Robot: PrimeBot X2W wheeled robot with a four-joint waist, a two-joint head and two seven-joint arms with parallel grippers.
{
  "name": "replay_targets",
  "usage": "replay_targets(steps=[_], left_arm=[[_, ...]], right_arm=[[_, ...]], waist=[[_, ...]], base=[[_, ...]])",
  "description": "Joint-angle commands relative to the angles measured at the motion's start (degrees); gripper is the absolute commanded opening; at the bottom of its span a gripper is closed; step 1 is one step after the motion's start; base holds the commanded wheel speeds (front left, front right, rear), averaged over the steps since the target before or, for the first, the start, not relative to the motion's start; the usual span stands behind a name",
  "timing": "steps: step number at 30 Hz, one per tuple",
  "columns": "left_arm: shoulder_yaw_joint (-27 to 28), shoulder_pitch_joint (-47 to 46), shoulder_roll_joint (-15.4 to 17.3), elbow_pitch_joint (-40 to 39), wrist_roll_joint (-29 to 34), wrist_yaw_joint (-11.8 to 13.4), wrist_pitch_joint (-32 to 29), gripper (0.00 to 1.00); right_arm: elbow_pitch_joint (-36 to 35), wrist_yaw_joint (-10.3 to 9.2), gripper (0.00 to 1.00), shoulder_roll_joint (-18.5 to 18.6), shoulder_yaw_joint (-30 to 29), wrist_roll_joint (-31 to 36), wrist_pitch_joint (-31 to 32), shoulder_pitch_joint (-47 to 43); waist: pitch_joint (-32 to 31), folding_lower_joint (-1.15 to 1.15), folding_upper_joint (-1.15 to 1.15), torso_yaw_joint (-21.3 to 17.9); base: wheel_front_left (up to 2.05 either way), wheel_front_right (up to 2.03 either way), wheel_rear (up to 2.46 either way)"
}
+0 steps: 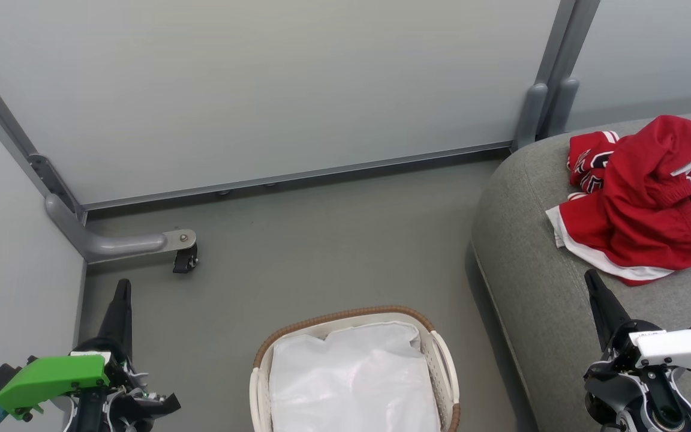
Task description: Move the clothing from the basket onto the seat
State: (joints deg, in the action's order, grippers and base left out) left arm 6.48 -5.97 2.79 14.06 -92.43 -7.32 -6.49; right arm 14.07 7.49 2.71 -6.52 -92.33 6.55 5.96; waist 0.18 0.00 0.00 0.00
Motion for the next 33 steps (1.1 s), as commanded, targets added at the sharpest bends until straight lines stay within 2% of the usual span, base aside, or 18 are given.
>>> replay_targets(steps=[1,33], left_arm=[[0.16,-0.53,0.3,-0.1,-0.02,-0.3,-0.23,0.0],[0.19,-0.53,0.26,-0.11,0.04,-0.31,-0.28,0.0]], right_arm=[[-0.19,0.0,0.0,0.32,-0.1,-0.18,0.19,0.46],[-0.19,0.0,0.0,0.32,-0.1,-0.19,0.18,0.46]], waist=[[0.0,0.0,0.0,0.0],[0.0,0.0,0.0,0.0]], base=[[0.0,0.0,0.0],[0.0,0.0,0.0]])
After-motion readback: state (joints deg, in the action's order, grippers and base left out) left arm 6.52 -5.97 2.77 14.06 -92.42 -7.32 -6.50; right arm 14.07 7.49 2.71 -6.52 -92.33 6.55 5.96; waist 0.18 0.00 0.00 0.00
